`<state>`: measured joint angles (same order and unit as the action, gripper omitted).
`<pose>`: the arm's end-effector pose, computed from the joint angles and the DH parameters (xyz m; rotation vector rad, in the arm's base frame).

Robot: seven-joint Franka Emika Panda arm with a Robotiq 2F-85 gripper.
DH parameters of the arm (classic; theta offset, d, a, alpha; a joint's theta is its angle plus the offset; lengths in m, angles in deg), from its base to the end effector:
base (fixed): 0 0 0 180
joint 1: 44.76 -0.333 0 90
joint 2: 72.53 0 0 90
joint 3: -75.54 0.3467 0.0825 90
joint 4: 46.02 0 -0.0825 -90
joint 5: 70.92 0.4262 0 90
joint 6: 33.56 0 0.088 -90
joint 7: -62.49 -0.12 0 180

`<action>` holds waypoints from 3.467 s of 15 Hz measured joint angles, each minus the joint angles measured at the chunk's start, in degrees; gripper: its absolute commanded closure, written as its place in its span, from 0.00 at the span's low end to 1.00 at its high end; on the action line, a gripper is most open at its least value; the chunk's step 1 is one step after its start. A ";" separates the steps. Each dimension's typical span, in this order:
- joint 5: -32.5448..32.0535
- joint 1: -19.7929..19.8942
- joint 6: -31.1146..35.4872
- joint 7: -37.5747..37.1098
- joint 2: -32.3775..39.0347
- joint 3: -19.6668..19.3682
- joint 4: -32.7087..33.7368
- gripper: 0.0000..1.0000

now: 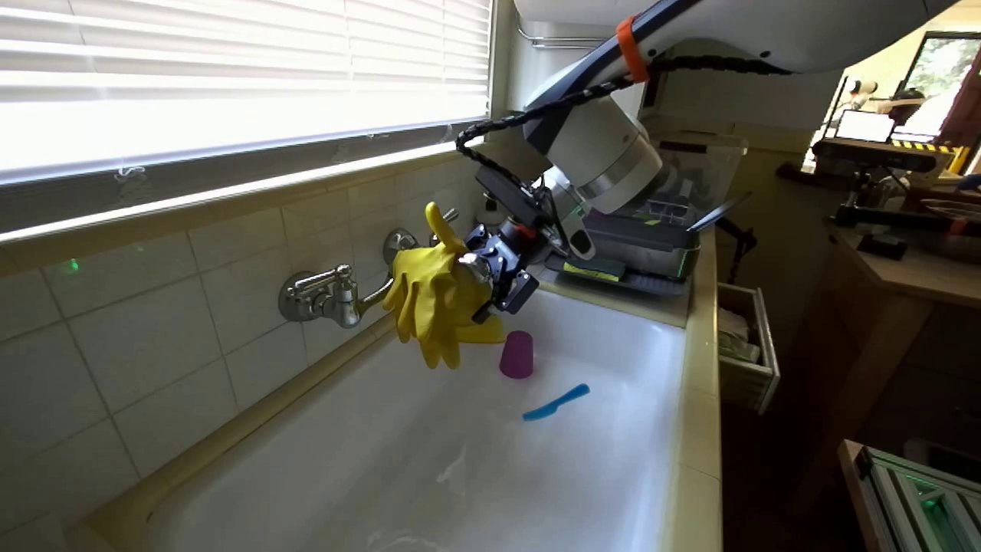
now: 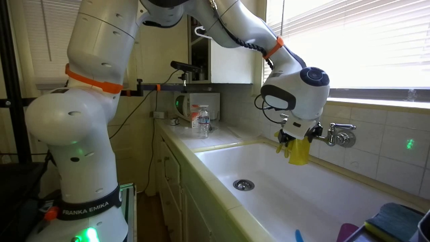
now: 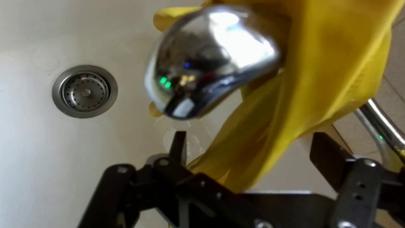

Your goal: Take the gloves off the tap

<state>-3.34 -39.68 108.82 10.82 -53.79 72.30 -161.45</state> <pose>0.6522 -0.0908 0.2927 -1.3268 1.9955 0.1947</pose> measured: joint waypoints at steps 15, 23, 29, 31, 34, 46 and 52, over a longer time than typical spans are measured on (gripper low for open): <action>0.78 -0.22 2.15 2.51 1.75 -0.15 2.01 0.99; 0.78 -0.29 7.20 5.65 -0.36 -0.16 1.95 0.99; 0.78 -0.40 7.21 8.15 -4.26 -0.14 0.57 0.99; 0.78 -0.50 7.21 8.96 -5.82 -0.13 -0.11 0.99; 0.64 -0.55 7.31 10.28 -7.84 -0.20 -0.93 0.99; -4.46 -0.63 9.40 15.82 -16.25 -0.37 -5.46 0.99; -11.80 -0.55 8.72 15.92 -21.78 -0.64 -9.91 0.99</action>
<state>-15.14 -40.23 117.54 26.74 -75.57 71.66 -171.35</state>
